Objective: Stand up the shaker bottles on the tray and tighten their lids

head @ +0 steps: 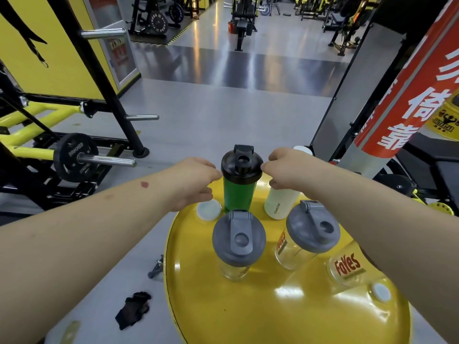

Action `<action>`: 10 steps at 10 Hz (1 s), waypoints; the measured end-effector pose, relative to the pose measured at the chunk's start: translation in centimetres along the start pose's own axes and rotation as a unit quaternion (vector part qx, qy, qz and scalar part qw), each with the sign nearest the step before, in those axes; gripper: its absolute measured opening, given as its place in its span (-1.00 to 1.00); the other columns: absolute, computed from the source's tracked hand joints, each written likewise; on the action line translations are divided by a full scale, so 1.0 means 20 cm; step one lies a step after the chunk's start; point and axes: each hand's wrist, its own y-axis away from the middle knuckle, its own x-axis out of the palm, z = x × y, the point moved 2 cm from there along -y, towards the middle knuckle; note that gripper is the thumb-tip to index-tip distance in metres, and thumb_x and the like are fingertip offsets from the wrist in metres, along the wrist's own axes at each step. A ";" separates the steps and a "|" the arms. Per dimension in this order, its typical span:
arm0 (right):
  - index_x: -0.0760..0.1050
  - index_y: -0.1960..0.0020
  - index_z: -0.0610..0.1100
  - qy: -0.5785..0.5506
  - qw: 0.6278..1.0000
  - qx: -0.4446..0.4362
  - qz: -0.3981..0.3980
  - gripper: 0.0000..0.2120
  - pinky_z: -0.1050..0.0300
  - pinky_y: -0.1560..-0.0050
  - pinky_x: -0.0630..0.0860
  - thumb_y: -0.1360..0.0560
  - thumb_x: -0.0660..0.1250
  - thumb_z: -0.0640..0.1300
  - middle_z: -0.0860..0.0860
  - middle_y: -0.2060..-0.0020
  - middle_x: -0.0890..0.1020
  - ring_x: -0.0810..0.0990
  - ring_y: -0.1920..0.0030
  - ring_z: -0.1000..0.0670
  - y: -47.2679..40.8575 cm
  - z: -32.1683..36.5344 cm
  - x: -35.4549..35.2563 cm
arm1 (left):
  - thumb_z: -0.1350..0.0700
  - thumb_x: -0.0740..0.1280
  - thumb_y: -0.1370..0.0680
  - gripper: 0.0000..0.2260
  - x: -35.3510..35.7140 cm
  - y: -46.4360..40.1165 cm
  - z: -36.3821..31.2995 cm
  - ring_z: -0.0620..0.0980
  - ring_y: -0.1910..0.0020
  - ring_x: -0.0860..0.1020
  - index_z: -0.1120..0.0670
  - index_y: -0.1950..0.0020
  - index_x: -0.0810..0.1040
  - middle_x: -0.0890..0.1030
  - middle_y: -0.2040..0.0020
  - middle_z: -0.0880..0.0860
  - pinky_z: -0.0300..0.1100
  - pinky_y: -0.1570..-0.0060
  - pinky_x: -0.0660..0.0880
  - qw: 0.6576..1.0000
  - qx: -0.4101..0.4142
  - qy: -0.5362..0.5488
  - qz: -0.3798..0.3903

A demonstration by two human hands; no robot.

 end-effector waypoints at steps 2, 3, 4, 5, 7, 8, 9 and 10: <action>0.63 -0.23 -0.30 0.160 0.981 -0.090 0.066 -0.68 -0.03 -0.12 0.64 -0.55 0.25 -0.25 -0.28 -0.20 0.70 0.68 -0.11 -0.23 0.09 0.03 0.07 | 0.15 0.35 -0.63 -0.61 -0.03 0.15 0.11 0.14 -0.09 0.67 0.10 -0.46 0.48 0.56 -0.31 0.11 -0.01 -0.12 0.66 0.987 -0.082 -0.108 0.090; 0.64 -0.07 -0.32 0.258 0.956 -0.065 0.125 -0.78 -0.09 -0.23 0.63 -0.58 0.30 -0.20 -0.22 -0.28 0.66 0.63 -0.26 -0.25 0.17 0.01 0.14 | 0.15 0.30 -0.66 -0.59 0.00 0.22 0.15 0.33 -0.17 0.65 0.14 -0.52 0.42 0.51 -0.44 0.18 0.09 -0.17 0.63 0.975 -0.126 -0.089 0.161; 0.64 -0.11 -0.30 0.175 0.969 -0.001 0.177 -0.81 -0.10 -0.18 0.67 -0.55 0.35 -0.24 -0.22 -0.15 0.70 0.68 -0.07 -0.21 0.19 -0.02 0.17 | 0.18 0.26 -0.67 -0.68 0.04 0.26 0.18 0.36 -0.16 0.66 0.19 -0.42 0.48 0.57 -0.37 0.20 0.11 -0.17 0.63 0.972 -0.128 -0.057 0.187; 0.62 -0.25 -0.31 0.083 0.985 0.037 0.147 -0.68 -0.11 -0.18 0.70 -0.52 0.36 -0.29 -0.21 -0.01 0.69 0.66 0.10 -0.15 0.26 -0.05 0.19 | 0.20 0.23 -0.68 -0.72 0.05 0.27 0.20 0.32 -0.12 0.69 0.24 -0.37 0.50 0.64 -0.27 0.22 0.06 -0.10 0.66 0.977 -0.119 -0.014 0.178; 0.54 -0.33 -0.36 0.086 0.973 0.027 0.214 -0.58 -0.21 -0.19 0.70 -0.47 0.36 -0.40 -0.37 -0.28 0.64 0.68 -0.26 -0.34 0.22 -0.13 0.21 | 0.18 0.32 -0.65 -0.69 0.07 0.29 0.23 0.32 -0.10 0.70 0.22 -0.39 0.51 0.61 -0.31 0.23 0.06 -0.07 0.67 0.983 -0.097 0.016 0.157; 0.53 -0.35 -0.36 0.061 0.976 0.028 0.208 -0.59 -0.18 -0.16 0.72 -0.50 0.34 -0.41 -0.35 -0.21 0.65 0.72 -0.12 -0.27 0.23 -0.14 0.21 | 0.18 0.31 -0.66 -0.70 0.08 0.29 0.23 0.31 -0.07 0.71 0.21 -0.39 0.51 0.61 -0.30 0.21 0.04 -0.03 0.69 0.986 -0.084 0.009 0.142; 0.54 -0.33 -0.35 0.032 0.979 0.035 0.198 -0.60 -0.19 -0.16 0.71 -0.49 0.34 -0.41 -0.35 -0.27 0.64 0.71 -0.21 -0.31 0.21 -0.16 0.23 | 0.17 0.31 -0.66 -0.67 0.09 0.29 0.22 0.29 -0.06 0.71 0.20 -0.43 0.49 0.60 -0.31 0.19 0.03 -0.02 0.69 0.989 -0.078 0.006 0.127; 0.54 -0.33 -0.34 -0.023 0.979 0.072 0.190 -0.62 -0.16 -0.20 0.70 -0.51 0.34 -0.39 -0.34 -0.29 0.64 0.68 -0.26 -0.31 0.18 -0.20 0.25 | 0.17 0.30 -0.66 -0.65 0.08 0.29 0.22 0.29 -0.07 0.71 0.19 -0.45 0.47 0.60 -0.33 0.20 0.04 -0.03 0.68 0.989 -0.078 0.001 0.125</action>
